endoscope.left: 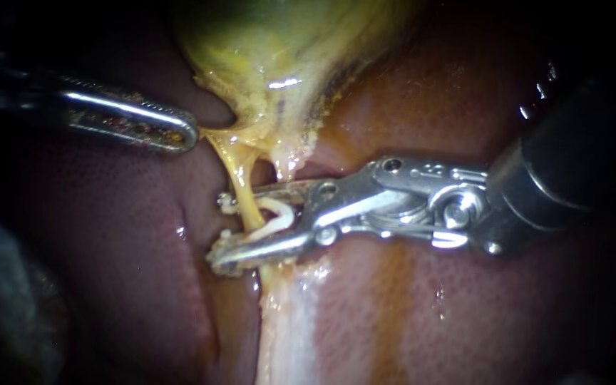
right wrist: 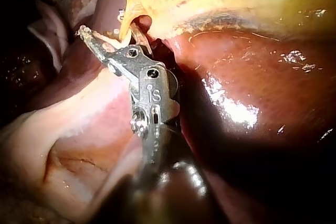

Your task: Clipping third clip left tube

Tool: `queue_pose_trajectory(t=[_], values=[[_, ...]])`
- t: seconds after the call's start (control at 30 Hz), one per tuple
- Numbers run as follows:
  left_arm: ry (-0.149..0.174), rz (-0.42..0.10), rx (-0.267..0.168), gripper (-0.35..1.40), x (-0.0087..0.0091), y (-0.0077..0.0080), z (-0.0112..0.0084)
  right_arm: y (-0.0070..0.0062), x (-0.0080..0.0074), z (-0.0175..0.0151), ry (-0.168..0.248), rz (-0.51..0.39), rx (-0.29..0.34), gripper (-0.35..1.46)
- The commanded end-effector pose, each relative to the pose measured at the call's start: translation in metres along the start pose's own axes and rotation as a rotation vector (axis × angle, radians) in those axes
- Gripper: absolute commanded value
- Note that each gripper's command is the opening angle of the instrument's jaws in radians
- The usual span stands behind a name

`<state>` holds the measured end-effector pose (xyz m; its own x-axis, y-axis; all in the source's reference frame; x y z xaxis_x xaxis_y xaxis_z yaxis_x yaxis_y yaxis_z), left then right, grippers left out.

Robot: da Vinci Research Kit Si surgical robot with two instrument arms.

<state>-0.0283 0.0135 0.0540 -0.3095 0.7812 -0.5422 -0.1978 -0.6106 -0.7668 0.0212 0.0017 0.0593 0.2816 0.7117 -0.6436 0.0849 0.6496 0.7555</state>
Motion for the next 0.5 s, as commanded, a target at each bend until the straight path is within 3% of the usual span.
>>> queue_pose_trajectory(t=[0.03,0.5], values=[[-0.001,0.000,-0.002,-0.35,0.0000,0.0000,0.0000,0.0001,0.0001,0.0002,0.005,0.003,0.000,0.46],[-0.001,0.001,-0.001,-0.35,-0.0001,-0.0001,0.0001,0.0017,0.0007,0.0013,0.044,0.024,-0.002,0.46]])
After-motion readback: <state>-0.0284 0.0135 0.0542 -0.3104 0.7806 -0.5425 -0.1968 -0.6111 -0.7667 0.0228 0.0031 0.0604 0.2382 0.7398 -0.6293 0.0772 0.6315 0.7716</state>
